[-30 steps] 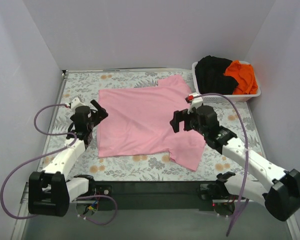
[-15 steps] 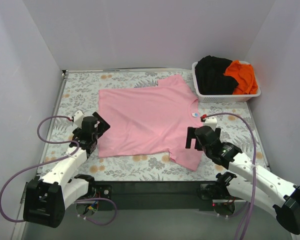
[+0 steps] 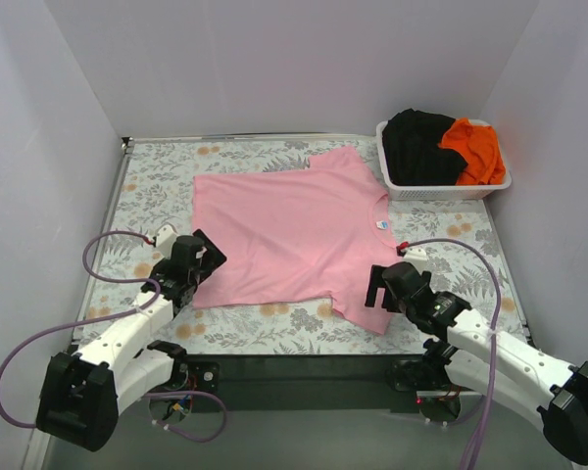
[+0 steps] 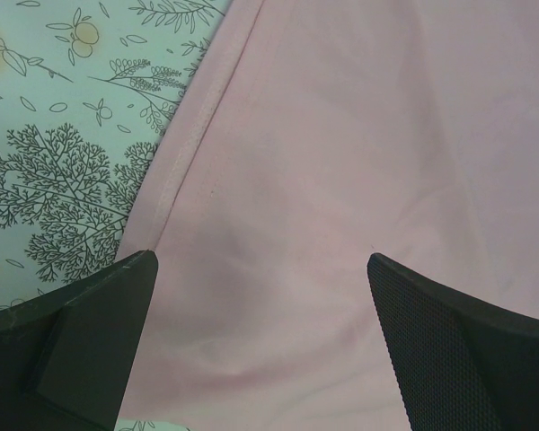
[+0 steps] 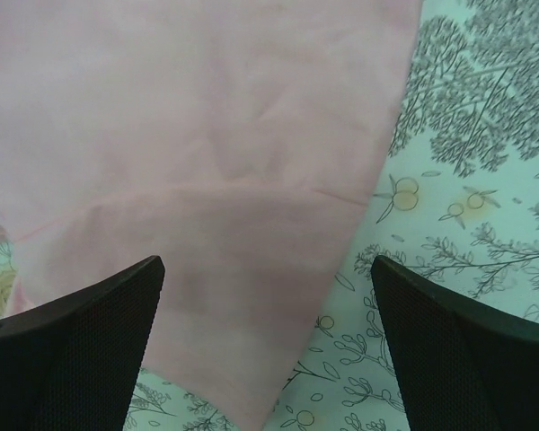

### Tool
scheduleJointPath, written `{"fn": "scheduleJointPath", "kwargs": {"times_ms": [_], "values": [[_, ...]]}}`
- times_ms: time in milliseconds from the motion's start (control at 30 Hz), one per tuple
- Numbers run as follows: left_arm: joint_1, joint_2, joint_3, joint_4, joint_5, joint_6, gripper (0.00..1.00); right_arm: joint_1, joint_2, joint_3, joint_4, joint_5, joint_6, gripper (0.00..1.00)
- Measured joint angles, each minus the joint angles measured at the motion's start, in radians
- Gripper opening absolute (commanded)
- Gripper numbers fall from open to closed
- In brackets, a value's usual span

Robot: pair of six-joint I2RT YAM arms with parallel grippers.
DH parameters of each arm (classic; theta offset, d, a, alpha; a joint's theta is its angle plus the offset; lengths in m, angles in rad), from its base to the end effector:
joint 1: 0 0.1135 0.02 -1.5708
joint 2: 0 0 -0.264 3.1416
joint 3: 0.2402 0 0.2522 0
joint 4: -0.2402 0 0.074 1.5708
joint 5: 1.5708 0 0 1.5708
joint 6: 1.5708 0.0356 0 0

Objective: Fold and stack the t-shirts
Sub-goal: Fold the tshirt

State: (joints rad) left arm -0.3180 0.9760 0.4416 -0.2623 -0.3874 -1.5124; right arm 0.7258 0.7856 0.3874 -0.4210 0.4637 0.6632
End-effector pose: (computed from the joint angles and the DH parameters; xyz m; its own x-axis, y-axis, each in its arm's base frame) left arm 0.1830 -0.0461 0.1825 -0.0782 -0.9474 -0.3105 -0.6758 0.2794 -0.6821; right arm 0.1263 0.0908 0.1832 -0.6555 0.1545 -0.7392 0.0486 0.9854 0.1629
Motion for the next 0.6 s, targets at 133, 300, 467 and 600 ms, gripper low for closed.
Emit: {"fn": "scheduleJointPath", "kwargs": {"times_ms": [133,300,467,600], "values": [[-0.005,0.0,-0.008,-0.006,0.001,-0.012,0.98,0.0,-0.021,-0.084,0.031,-0.059,0.046,0.81],[-0.007,-0.002,-0.011,-0.009,0.002,-0.013,0.98,-0.002,-0.021,-0.104,0.109,-0.105,0.084,0.67],[-0.007,-0.006,-0.011,-0.011,0.002,-0.013,0.98,0.003,-0.031,-0.11,0.13,-0.143,0.116,0.6],[-0.007,-0.014,-0.011,-0.018,0.003,-0.013,0.98,0.018,-0.088,-0.111,0.06,-0.157,0.139,0.59]]}}
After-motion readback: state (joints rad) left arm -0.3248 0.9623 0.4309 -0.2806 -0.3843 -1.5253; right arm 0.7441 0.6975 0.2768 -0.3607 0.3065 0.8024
